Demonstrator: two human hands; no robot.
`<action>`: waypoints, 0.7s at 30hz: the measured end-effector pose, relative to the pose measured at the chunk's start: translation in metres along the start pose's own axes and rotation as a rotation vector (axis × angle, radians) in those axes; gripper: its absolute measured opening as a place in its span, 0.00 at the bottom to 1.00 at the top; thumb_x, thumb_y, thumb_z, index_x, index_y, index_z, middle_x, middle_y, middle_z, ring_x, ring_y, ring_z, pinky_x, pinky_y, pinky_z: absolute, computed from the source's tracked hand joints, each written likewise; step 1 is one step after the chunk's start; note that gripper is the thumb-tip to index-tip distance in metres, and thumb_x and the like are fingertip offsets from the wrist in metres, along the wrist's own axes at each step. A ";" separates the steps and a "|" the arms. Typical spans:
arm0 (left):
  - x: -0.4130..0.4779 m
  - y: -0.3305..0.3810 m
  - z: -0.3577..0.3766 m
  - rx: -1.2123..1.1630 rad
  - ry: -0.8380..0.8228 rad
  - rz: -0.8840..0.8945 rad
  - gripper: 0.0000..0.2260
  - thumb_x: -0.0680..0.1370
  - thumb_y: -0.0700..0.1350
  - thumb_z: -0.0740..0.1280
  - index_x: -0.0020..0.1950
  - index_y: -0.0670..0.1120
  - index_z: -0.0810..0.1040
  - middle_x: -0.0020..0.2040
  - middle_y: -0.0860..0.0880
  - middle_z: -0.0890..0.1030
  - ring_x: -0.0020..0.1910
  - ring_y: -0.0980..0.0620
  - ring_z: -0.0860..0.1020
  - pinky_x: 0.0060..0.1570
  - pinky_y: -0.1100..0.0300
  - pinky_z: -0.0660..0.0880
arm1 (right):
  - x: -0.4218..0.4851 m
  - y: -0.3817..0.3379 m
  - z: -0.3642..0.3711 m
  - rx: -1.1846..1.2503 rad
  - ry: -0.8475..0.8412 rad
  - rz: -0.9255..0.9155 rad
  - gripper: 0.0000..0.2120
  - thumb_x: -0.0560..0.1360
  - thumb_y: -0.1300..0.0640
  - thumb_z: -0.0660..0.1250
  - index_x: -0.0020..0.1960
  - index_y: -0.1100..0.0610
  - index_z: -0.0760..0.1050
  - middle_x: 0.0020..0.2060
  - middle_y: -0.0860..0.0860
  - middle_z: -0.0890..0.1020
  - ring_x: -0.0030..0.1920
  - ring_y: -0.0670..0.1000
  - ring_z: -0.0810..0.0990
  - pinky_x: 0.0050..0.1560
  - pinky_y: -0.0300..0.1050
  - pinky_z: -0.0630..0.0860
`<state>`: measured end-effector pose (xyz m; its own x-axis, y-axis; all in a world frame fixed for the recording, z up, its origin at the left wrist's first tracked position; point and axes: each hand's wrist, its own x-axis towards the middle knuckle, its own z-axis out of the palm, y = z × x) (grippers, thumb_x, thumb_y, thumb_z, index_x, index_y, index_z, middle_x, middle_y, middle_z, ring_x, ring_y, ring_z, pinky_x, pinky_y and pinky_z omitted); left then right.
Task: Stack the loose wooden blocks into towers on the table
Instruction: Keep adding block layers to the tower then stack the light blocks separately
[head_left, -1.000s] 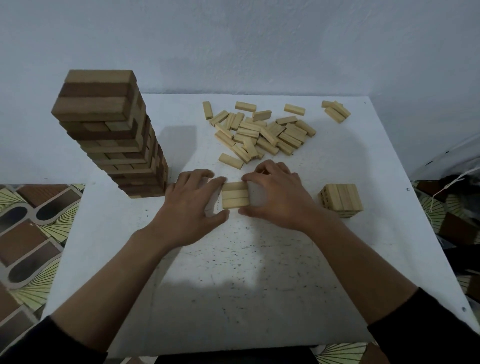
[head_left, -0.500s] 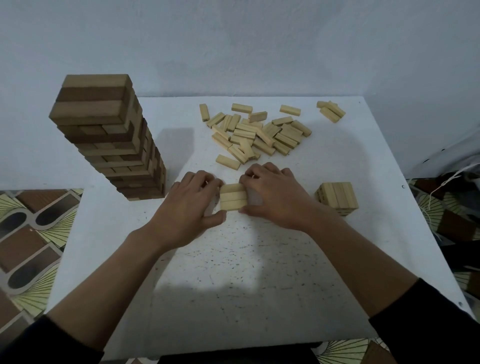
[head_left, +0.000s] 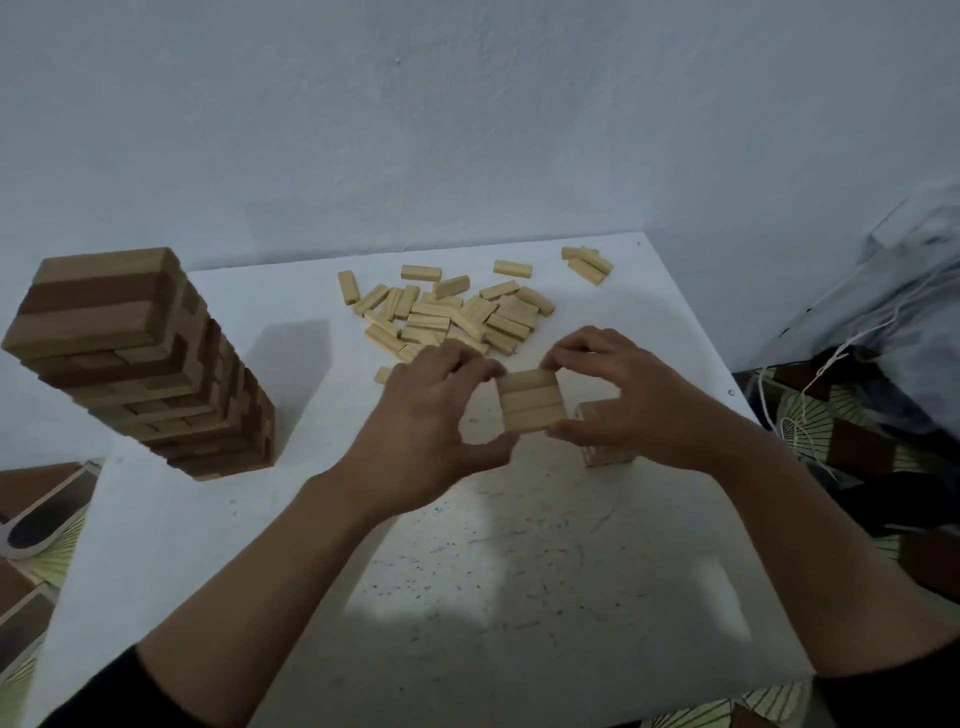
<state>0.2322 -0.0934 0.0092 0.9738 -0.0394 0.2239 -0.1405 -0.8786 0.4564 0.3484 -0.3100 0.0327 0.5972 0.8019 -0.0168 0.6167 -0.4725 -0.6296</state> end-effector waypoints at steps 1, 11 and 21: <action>0.006 0.008 0.006 0.001 -0.003 -0.001 0.28 0.72 0.66 0.63 0.65 0.50 0.76 0.58 0.53 0.74 0.57 0.52 0.72 0.55 0.50 0.70 | -0.005 0.008 -0.006 0.018 -0.006 0.019 0.24 0.70 0.43 0.76 0.64 0.46 0.76 0.58 0.37 0.73 0.63 0.43 0.69 0.60 0.41 0.70; 0.038 0.052 0.054 -0.054 -0.073 -0.048 0.32 0.66 0.72 0.61 0.63 0.54 0.77 0.55 0.56 0.71 0.56 0.56 0.68 0.54 0.54 0.62 | -0.041 0.064 -0.036 0.025 -0.085 0.139 0.23 0.71 0.49 0.77 0.63 0.41 0.75 0.57 0.34 0.74 0.63 0.39 0.68 0.56 0.34 0.66; 0.040 0.050 0.056 -0.071 -0.080 -0.089 0.30 0.66 0.70 0.66 0.63 0.55 0.78 0.56 0.55 0.69 0.58 0.55 0.68 0.57 0.53 0.61 | -0.035 0.072 -0.031 0.031 -0.110 0.136 0.23 0.71 0.49 0.77 0.63 0.41 0.74 0.58 0.35 0.74 0.62 0.37 0.66 0.54 0.32 0.63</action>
<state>0.2740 -0.1657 -0.0077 0.9938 -0.0028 0.1114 -0.0620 -0.8446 0.5319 0.3874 -0.3836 0.0119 0.6135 0.7671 -0.1876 0.5166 -0.5695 -0.6394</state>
